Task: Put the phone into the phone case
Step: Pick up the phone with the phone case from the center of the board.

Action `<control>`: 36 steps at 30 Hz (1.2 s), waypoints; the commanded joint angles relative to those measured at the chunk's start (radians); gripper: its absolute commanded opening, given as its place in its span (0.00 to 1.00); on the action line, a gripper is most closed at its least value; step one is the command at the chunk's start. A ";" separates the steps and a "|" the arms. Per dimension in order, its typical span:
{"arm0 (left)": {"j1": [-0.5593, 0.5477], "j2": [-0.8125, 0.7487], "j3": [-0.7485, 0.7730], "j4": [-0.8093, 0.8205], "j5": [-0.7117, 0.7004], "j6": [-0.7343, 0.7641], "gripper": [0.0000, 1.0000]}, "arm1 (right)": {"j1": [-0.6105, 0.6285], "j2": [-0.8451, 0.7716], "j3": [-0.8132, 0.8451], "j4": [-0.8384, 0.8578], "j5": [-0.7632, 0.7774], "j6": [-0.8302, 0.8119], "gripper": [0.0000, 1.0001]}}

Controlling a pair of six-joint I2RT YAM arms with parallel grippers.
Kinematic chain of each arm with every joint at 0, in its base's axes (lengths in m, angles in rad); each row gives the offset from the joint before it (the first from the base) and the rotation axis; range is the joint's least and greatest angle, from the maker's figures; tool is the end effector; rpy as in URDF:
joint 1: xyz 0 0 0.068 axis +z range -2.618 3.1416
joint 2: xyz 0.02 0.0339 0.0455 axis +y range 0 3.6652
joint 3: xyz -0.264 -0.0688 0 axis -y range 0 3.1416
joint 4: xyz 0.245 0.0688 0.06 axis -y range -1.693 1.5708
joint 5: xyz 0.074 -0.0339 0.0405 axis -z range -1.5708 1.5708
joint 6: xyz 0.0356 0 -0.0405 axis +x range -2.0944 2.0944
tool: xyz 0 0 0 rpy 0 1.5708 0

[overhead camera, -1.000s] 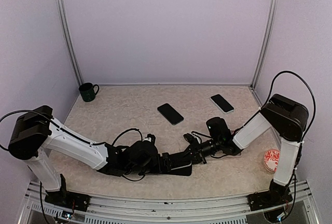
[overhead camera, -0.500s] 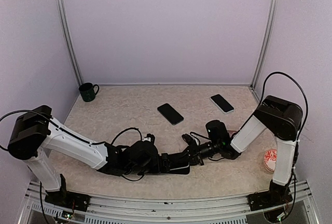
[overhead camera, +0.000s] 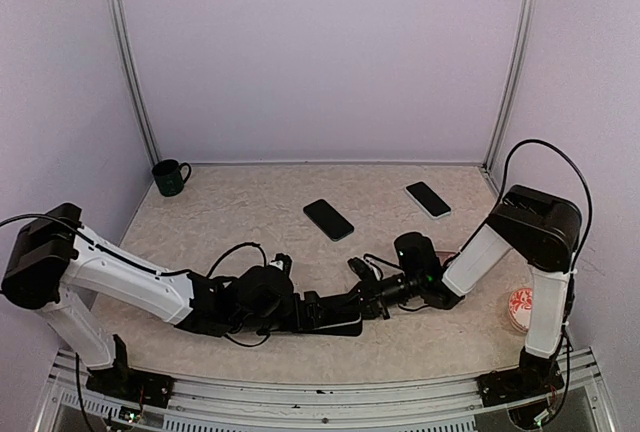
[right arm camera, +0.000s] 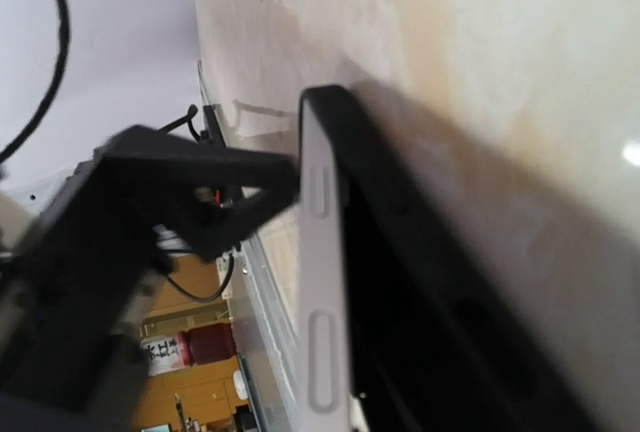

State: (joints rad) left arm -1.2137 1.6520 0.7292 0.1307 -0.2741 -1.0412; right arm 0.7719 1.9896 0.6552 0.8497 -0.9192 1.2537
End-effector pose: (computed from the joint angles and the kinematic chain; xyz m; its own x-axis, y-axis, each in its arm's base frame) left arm 0.1185 -0.2901 0.1404 -0.8467 -0.1072 -0.5211 0.2073 0.8355 -0.5088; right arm 0.2150 0.2488 0.0860 -0.9850 -0.1547 0.0761 0.0282 0.2913 0.9562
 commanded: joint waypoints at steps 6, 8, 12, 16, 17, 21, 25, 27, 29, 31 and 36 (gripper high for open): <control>0.045 -0.245 -0.075 -0.004 -0.022 0.058 0.99 | -0.024 -0.096 -0.023 0.035 0.000 0.001 0.00; 0.067 -0.257 -0.100 -0.011 -0.003 0.047 0.99 | -0.025 -0.101 -0.026 0.072 -0.016 0.012 0.00; 0.101 -0.248 -0.146 0.035 0.052 0.035 0.99 | -0.026 -0.115 -0.026 0.119 -0.040 0.014 0.00; 0.110 -0.215 -0.168 0.107 0.102 0.036 0.99 | -0.025 -0.133 -0.025 0.146 -0.059 0.012 0.00; 0.111 -0.209 -0.168 0.121 0.112 0.037 0.99 | -0.026 -0.139 -0.026 0.151 -0.063 0.011 0.00; 0.113 -0.195 -0.169 0.182 0.147 0.053 0.99 | -0.023 -0.164 -0.029 0.149 -0.069 -0.007 0.00; 0.113 -0.206 -0.179 0.266 0.188 0.076 0.99 | -0.021 -0.173 -0.034 0.153 -0.074 -0.014 0.00; 0.115 -0.215 -0.187 0.309 0.217 0.085 0.99 | -0.017 -0.177 -0.037 0.167 -0.078 -0.016 0.00; 0.114 -0.220 -0.186 0.336 0.244 0.095 0.99 | -0.012 -0.183 -0.038 0.186 -0.079 -0.017 0.00; 0.113 -0.224 -0.185 0.354 0.267 0.105 0.99 | -0.003 -0.183 -0.035 0.198 -0.083 -0.018 0.00; 0.114 -0.211 -0.181 0.394 0.338 0.108 0.96 | 0.020 -0.174 -0.017 0.202 -0.092 -0.038 0.00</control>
State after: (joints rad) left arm -1.1046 1.4475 0.5522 0.4335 -0.0227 -0.9600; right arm 0.7650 1.8503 0.6197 0.9730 -0.9722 1.2446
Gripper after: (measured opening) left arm 0.975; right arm 0.050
